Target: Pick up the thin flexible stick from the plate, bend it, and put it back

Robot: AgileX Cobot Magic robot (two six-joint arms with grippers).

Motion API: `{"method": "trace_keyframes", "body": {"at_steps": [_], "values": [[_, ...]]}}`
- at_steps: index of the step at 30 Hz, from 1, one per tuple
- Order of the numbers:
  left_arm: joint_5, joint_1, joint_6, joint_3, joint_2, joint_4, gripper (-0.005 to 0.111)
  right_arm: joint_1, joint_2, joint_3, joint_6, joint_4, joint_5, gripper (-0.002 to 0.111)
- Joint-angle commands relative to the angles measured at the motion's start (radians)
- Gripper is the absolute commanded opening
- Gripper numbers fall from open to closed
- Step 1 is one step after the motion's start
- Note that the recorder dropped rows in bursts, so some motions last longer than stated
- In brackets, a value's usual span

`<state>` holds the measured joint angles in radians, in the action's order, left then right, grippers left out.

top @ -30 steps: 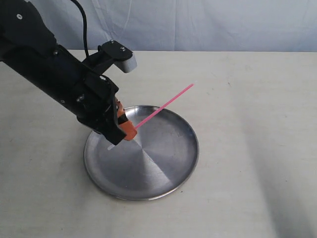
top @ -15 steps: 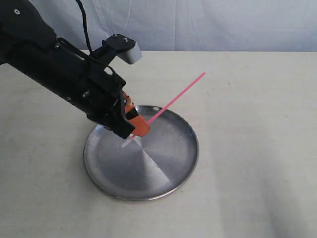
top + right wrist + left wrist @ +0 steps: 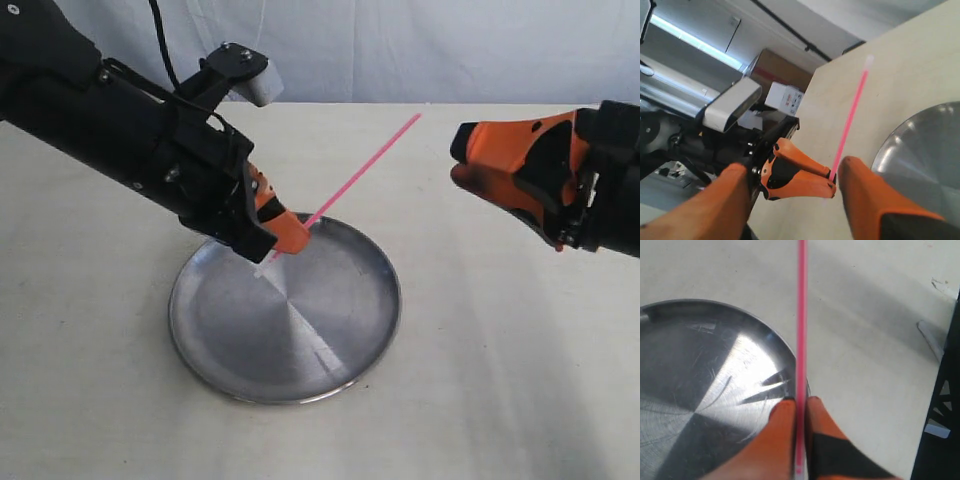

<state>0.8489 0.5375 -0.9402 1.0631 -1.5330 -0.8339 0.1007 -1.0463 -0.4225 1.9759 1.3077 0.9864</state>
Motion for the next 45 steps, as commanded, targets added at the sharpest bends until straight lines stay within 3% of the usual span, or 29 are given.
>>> {"method": "trace_keyframes", "body": {"at_steps": [1, 11, 25, 35, 41, 45], "values": [[-0.005, 0.003, -0.005, 0.004, 0.011, -0.03, 0.0, -0.015, -0.13, -0.01, -0.13, -0.104, 0.099, 0.06], [0.022, 0.003, -0.005, 0.004, 0.011, -0.034, 0.0, -0.15, -0.186, -0.024, -0.269, -0.336, -0.065, 0.06], [0.037, 0.003, -0.039, 0.004, 0.011, -0.055, 0.0, -0.293, -0.186, -0.172, -0.277, -0.34, -0.348, 0.06], [0.06, 0.003, -0.095, 0.004, 0.011, -0.112, 0.0, -0.301, -0.186, -0.172, -0.281, -0.333, -0.41, 0.059], [0.069, 0.003, -0.116, 0.004, 0.011, -0.126, 0.0, -0.301, -0.186, -0.172, -0.281, -0.333, -0.415, 0.043], [0.069, 0.003, -0.116, 0.004, 0.011, -0.124, 0.0, -0.301, -0.186, -0.172, -0.281, -0.333, -0.424, 0.042]]}}
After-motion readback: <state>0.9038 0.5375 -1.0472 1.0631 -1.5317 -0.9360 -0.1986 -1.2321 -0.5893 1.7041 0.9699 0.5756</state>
